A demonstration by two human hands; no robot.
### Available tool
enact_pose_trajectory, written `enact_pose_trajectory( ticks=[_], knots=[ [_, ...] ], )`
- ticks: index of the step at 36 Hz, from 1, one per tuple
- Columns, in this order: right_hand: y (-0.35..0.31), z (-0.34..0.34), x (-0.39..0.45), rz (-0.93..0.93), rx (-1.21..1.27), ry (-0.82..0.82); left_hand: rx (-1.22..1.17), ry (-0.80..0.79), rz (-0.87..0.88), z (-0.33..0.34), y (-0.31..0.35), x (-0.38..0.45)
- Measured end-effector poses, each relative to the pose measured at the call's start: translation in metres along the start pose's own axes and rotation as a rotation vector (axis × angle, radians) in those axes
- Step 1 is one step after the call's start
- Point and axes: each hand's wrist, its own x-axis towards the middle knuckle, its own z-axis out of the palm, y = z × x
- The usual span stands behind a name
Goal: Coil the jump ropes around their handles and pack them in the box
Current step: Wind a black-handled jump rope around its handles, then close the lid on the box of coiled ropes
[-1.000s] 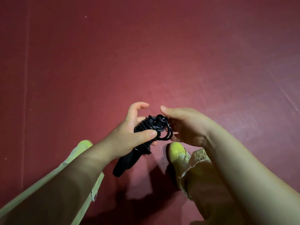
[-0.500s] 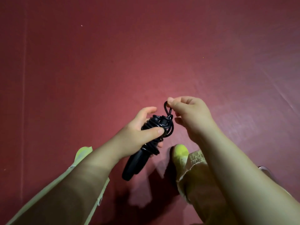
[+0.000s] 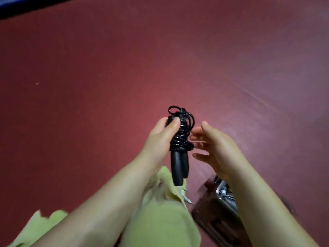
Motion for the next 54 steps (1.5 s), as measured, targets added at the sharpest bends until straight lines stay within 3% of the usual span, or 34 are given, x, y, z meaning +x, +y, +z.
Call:
enact_pose_trajectory(
  ticks=[3, 8, 12, 16, 22, 30, 37, 41, 44, 47, 50, 54],
  knots=[
    [0.017, -0.043, -0.005, 0.012, 0.171, 0.042, 0.164, -0.192, -0.040, 0.061, -0.016, 0.010],
    [0.061, -0.118, -0.009, -0.035, 0.419, 0.261, 0.221, -0.250, -0.215, 0.151, -0.080, 0.026],
    [0.129, -0.183, -0.003, 0.023, 0.363, 0.484, 0.346, -0.277, -0.415, 0.197, -0.161, 0.025],
    [0.212, -0.240, 0.006, 0.177, 0.249, 0.648, 0.359, -0.312, -0.661, 0.192, -0.268, 0.022],
    [0.286, -0.287, 0.022, 0.304, -0.009, 0.720, 0.721, -0.318, -0.616, 0.175, -0.286, 0.010],
    [0.314, -0.314, 0.046, 0.387, -0.165, 0.689, 0.721, -0.241, -0.706, 0.143, -0.325, 0.021],
    [0.302, -0.310, 0.012, 0.266, -0.148, 0.734, 0.796, -0.317, -0.744, 0.125, -0.341, 0.019],
    [0.312, -0.291, -0.045, 0.191, -0.186, 0.929, 0.875, -0.407, -0.743, 0.123, -0.335, 0.020],
    [0.339, -0.278, -0.079, 0.297, -0.116, 1.116, 0.907, -0.466, -0.734, 0.120, -0.336, 0.026],
    [0.364, -0.267, -0.091, 0.489, 0.018, 1.013, 0.927, -0.490, -0.760, 0.117, -0.339, 0.028],
    [0.371, -0.257, -0.088, 0.530, 0.105, 0.852, 0.938, -0.520, -0.770, 0.116, -0.339, 0.025],
    [0.366, -0.259, -0.080, 0.578, -0.092, 0.870, 0.989, -0.493, -0.722, 0.114, -0.332, 0.028]
  ],
)
